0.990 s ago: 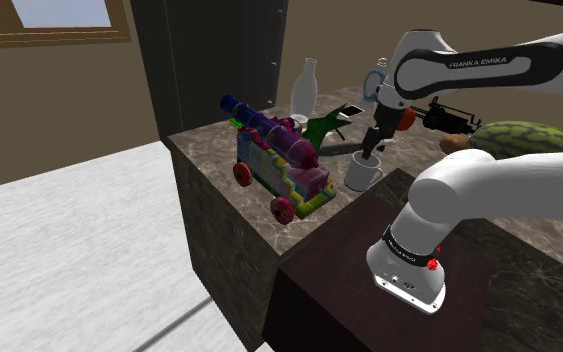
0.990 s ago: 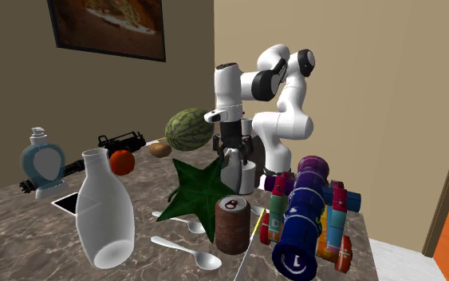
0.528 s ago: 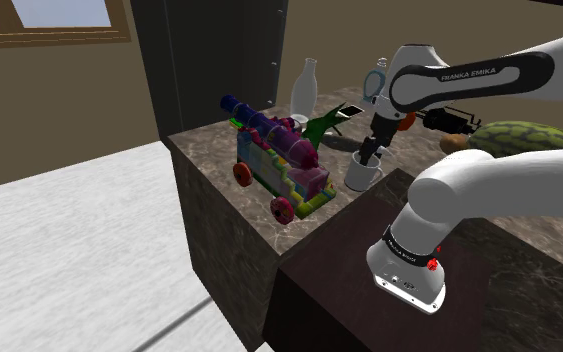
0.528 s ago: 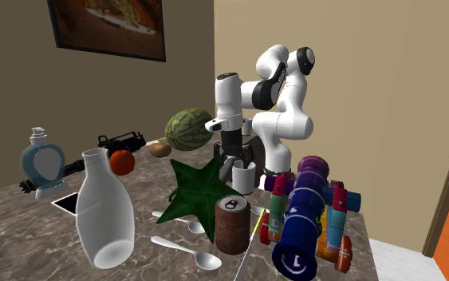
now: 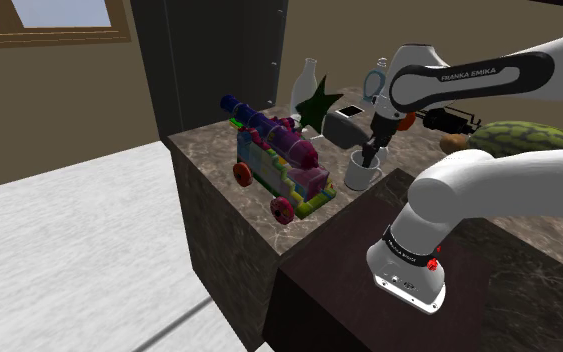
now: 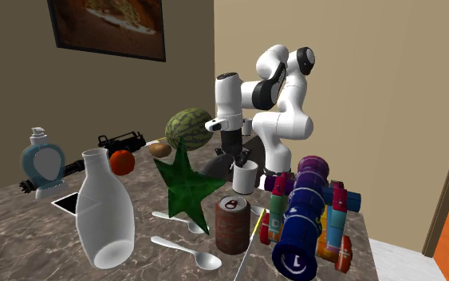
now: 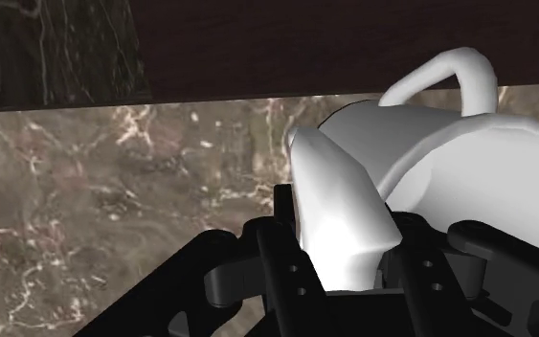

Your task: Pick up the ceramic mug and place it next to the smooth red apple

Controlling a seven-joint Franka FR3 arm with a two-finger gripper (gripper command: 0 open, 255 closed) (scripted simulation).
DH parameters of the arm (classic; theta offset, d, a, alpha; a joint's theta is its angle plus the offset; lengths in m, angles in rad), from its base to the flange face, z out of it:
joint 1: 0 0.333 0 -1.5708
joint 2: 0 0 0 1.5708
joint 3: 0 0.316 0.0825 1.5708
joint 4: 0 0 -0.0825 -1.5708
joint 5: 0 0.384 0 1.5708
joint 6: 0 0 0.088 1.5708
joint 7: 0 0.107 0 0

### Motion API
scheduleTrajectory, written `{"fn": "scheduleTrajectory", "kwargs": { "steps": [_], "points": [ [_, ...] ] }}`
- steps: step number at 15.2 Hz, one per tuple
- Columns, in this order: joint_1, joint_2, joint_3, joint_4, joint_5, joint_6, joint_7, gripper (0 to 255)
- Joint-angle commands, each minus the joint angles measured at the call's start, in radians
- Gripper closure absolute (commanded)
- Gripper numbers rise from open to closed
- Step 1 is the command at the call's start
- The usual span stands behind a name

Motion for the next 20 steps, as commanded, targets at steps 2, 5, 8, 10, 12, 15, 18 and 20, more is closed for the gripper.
{"fn": "scheduleTrajectory", "kwargs": {
  "steps": [2,5,8,10,12,15,18,20],
  "points": [
    [0.0,-0.001,0.001,-0.003,0.001,-0.003,0.0,255],
    [0.0,-0.001,0.0,-0.002,0.0,-0.003,0.0,255],
    [0.002,-0.008,0.005,0.006,0.005,-0.019,0.0,255],
    [0.005,-0.026,0.016,0.025,0.016,-0.055,0.0,255],
    [0.009,-0.042,0.026,0.045,0.026,-0.09,0.001,255],
    [0.014,-0.061,0.042,0.077,0.041,-0.14,0.001,255],
    [0.02,-0.076,0.056,0.11,0.056,-0.187,0.002,255],
    [0.024,-0.084,0.065,0.133,0.065,-0.217,0.002,255]
  ]
}}
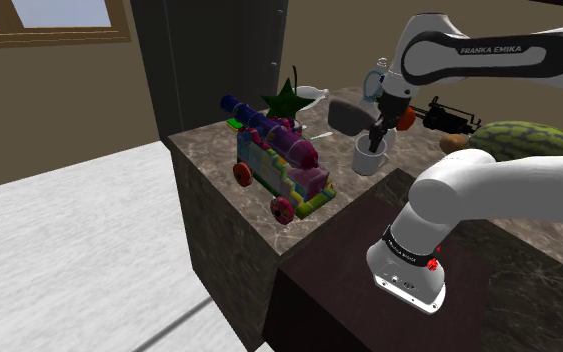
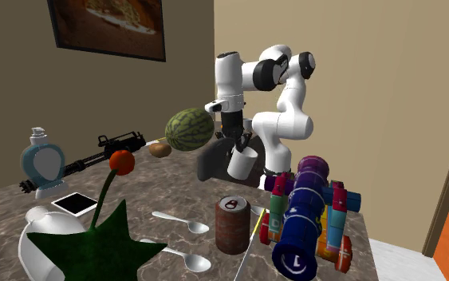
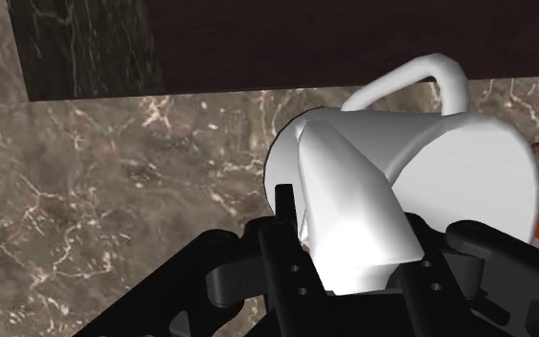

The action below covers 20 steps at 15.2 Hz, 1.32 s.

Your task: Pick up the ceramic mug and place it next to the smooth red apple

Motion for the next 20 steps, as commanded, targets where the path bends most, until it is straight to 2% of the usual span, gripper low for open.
{"fn": "scheduleTrajectory", "kwargs": {
  "steps": [1,20],
  "points": [
    [0.001,-0.008,0.006,0.021,0.005,-0.029,-0.003,255],
    [0.034,-0.004,0.074,0.273,0.074,-0.276,-0.001,255]
  ]
}}
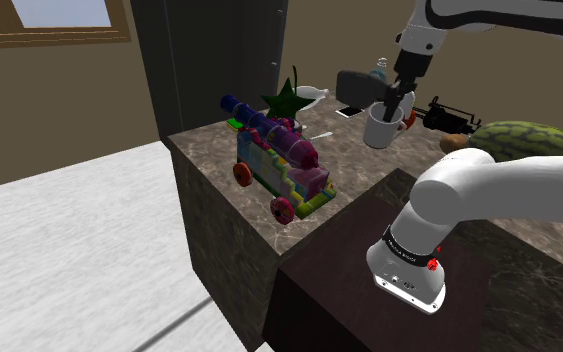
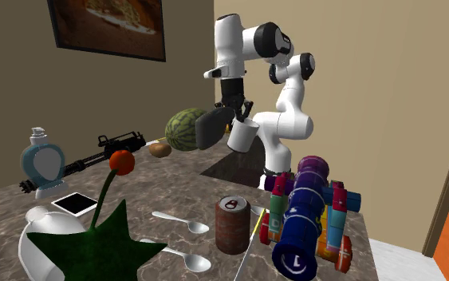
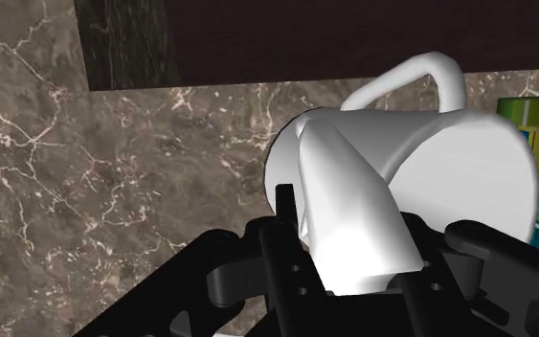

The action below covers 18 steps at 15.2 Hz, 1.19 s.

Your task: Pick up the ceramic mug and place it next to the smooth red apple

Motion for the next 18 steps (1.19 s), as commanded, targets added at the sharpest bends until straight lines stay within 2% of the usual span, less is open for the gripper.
{"fn": "scheduleTrajectory", "kwargs": {
  "steps": [1,2,10,18],
  "points": [
    [0.002,0.005,0.005,0.03,0.005,-0.025,-0.001,255],
    [0.004,0.007,0.007,0.041,0.007,-0.033,-0.001,255],
    [-0.022,0.149,-0.199,0.173,-0.128,0.009,-0.19,255],
    [0.018,0.346,-0.418,0.368,-0.185,0.063,-0.384,255]
  ]
}}
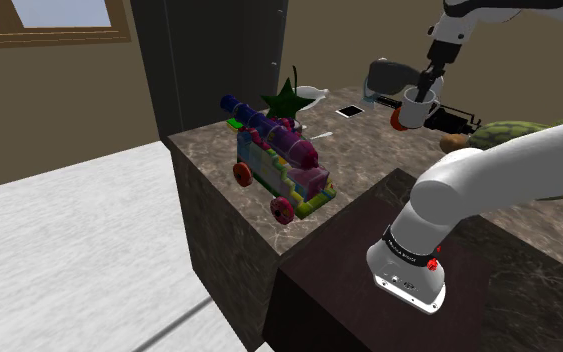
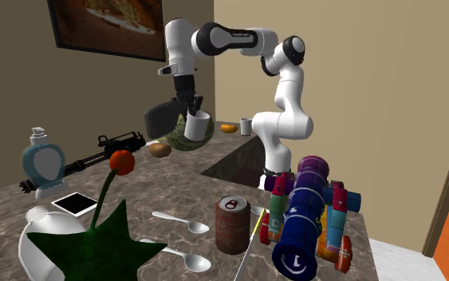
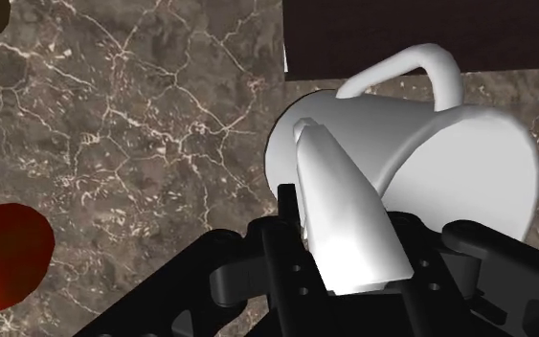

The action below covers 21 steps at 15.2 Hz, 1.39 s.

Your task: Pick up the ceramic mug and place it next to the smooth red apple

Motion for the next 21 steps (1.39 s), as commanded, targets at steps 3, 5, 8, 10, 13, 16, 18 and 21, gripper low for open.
{"fn": "scheduleTrajectory", "kwargs": {
  "steps": [3,5,8,10,13,16,18,21],
  "points": [
    [0.043,0.118,-0.121,0.119,0.005,0.025,-0.105,255],
    [0.074,0.185,-0.194,0.184,0.021,0.039,-0.164,255],
    [0.135,0.303,-0.325,0.287,0.073,0.06,-0.267,255],
    [0.192,0.407,-0.441,0.362,0.138,0.073,-0.354,255],
    [0.255,0.543,-0.584,0.418,0.248,0.099,-0.465,255],
    [0.255,0.55,-0.591,0.38,0.253,0.139,-0.469,255],
    [0.256,0.558,-0.598,0.356,0.259,0.167,-0.474,255],
    [0.261,0.576,-0.614,0.322,0.274,0.208,-0.485,255]
  ]
}}
